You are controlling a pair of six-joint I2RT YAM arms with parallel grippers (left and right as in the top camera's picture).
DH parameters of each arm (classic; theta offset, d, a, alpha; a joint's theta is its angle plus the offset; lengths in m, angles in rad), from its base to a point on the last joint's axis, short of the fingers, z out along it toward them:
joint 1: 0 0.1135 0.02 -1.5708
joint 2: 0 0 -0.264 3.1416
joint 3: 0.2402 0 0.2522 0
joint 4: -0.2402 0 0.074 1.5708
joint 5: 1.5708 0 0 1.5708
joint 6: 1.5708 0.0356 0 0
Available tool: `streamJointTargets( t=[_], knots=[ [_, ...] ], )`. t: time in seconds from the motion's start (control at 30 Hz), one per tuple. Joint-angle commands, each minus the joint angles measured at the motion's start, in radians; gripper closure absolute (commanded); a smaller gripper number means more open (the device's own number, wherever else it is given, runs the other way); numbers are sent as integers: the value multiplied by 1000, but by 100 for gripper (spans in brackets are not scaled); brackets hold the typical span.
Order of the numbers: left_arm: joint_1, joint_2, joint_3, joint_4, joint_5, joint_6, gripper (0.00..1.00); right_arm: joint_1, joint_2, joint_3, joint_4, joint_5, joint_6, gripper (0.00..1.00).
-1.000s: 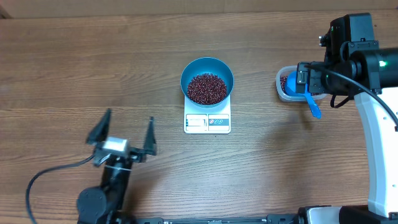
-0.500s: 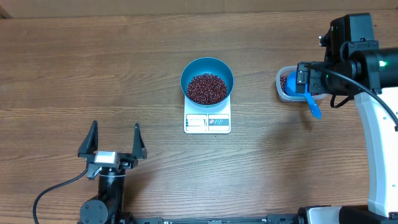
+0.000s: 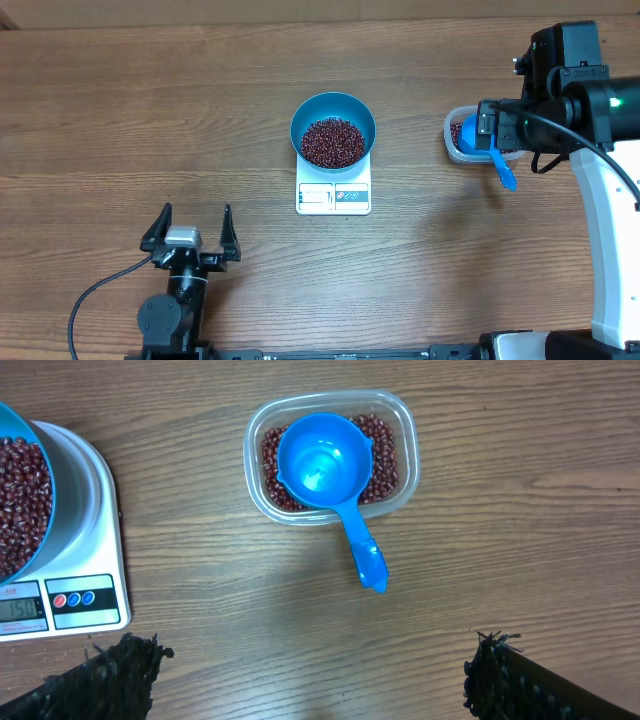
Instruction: Scoop item into bowl and weigh 150g on scale
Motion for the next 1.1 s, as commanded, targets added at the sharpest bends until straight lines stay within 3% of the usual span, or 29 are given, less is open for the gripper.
streamJointTargets(
  t=[0.0, 1.07],
  knots=[
    [11, -11, -4, -40, -24, -8, 0, -4, -4, 18, 6, -5, -11, 0],
    [11, -9, -4, -36, -22, 10, 1, -4, -4, 18, 6, -5, -11, 0]
  ],
)
